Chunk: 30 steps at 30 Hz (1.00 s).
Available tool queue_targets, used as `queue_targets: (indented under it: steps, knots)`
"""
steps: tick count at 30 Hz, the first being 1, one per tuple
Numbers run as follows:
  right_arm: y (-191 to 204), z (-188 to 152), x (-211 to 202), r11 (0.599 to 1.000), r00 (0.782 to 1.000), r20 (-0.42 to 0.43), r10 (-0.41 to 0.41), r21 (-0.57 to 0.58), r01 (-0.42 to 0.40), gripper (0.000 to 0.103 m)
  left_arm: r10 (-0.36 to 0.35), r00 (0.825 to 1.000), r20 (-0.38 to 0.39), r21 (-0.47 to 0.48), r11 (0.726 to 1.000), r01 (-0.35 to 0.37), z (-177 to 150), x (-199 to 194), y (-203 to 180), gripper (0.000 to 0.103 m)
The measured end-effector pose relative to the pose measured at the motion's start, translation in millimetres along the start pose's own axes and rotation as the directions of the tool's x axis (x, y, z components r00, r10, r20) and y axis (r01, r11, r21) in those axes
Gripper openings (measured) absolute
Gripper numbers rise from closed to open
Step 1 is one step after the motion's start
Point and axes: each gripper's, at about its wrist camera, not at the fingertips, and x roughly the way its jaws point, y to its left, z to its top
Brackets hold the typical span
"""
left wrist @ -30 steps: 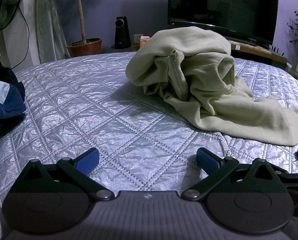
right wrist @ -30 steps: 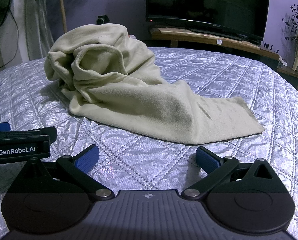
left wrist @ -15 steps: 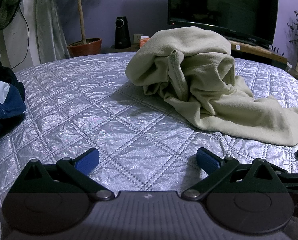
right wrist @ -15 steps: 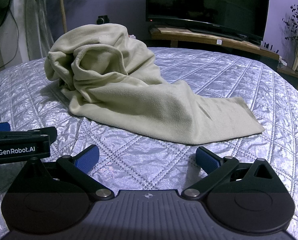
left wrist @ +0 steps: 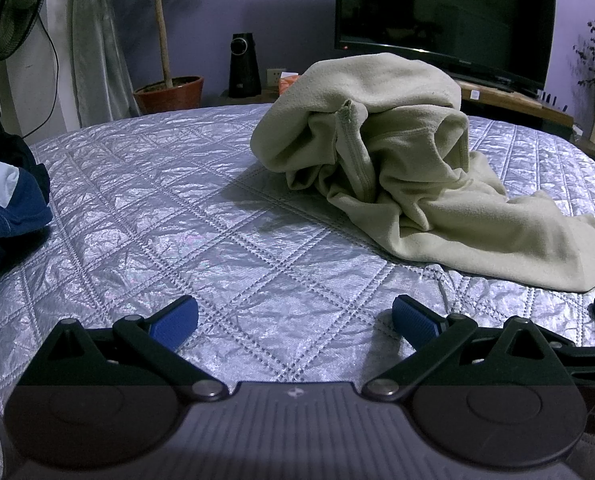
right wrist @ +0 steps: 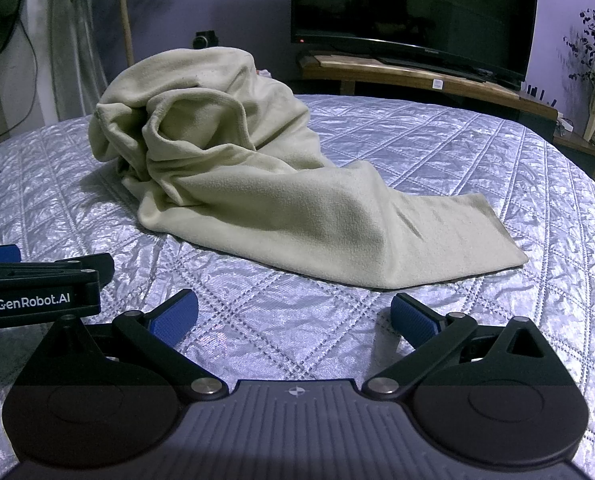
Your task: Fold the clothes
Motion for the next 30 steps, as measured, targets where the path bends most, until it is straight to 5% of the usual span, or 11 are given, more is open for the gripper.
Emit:
queue_targets:
  steps: [30]
  knots:
    - [0.0,0.0,0.4,1.0,1.0,0.0,0.0,0.0,0.0,0.103,-0.002,1.0,0.0,0.002,1.0,0.002,2.2,-0.3,-5.9,0.103]
